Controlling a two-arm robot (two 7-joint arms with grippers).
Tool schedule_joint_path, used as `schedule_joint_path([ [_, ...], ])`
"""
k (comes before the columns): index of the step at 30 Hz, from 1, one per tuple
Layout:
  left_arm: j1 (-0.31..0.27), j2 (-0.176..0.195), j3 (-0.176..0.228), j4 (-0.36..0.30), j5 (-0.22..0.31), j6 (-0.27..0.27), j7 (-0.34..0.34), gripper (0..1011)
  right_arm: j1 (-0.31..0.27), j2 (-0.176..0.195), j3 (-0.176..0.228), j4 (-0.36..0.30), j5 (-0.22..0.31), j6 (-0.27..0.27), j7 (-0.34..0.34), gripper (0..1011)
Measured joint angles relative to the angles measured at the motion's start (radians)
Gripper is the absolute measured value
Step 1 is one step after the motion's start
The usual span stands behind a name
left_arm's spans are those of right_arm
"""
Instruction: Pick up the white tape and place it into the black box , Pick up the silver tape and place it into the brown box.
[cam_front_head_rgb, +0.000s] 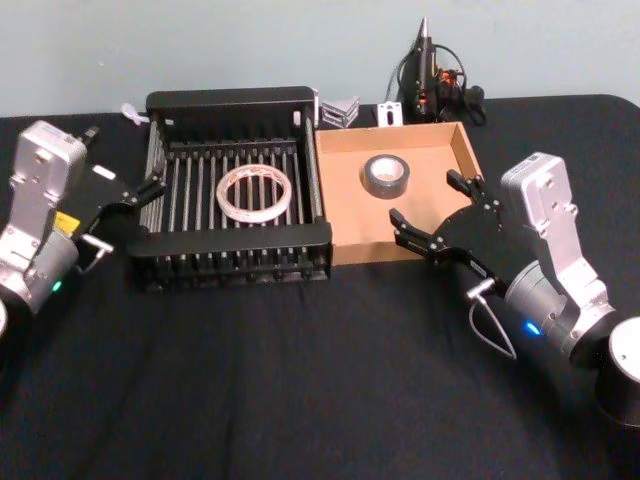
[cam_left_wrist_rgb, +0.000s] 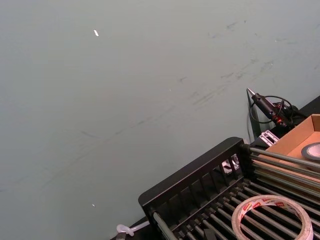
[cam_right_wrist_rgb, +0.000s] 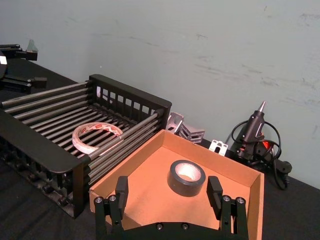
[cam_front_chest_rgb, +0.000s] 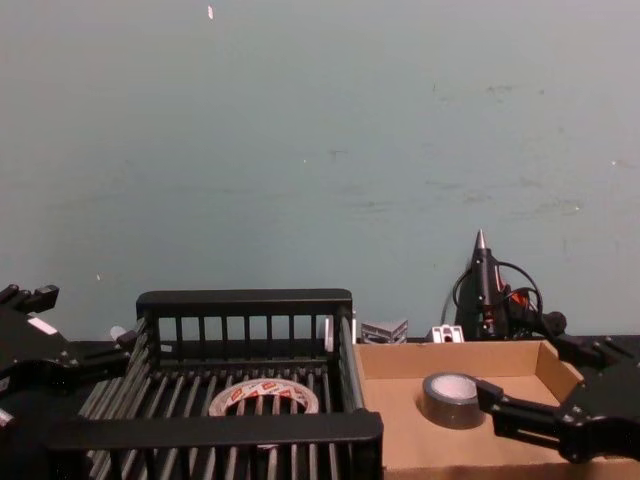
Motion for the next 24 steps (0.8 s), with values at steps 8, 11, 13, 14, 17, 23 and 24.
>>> schedule_joint_path([
  [8,0.0,0.0,0.0,0.0,0.0,0.0,0.0,1001,0.0,0.0,0.0,0.0,0.0,0.0,0.0,1003],
  [11,0.0,0.0,0.0,0.0,0.0,0.0,0.0,1001,0.0,0.0,0.0,0.0,0.0,0.0,0.0,1003],
  [13,0.0,0.0,0.0,0.0,0.0,0.0,0.0,1001,0.0,0.0,0.0,0.0,0.0,0.0,0.0,1003],
  [14,0.0,0.0,0.0,0.0,0.0,0.0,0.0,1001,0.0,0.0,0.0,0.0,0.0,0.0,0.0,1003],
  [17,0.0,0.0,0.0,0.0,0.0,0.0,0.0,1001,0.0,0.0,0.0,0.0,0.0,0.0,0.0,1002],
  [23,0.0,0.0,0.0,0.0,0.0,0.0,0.0,1001,0.0,0.0,0.0,0.0,0.0,0.0,0.0,1003],
  [24,0.0,0.0,0.0,0.0,0.0,0.0,0.0,1001,0.0,0.0,0.0,0.0,0.0,0.0,0.0,1003],
])
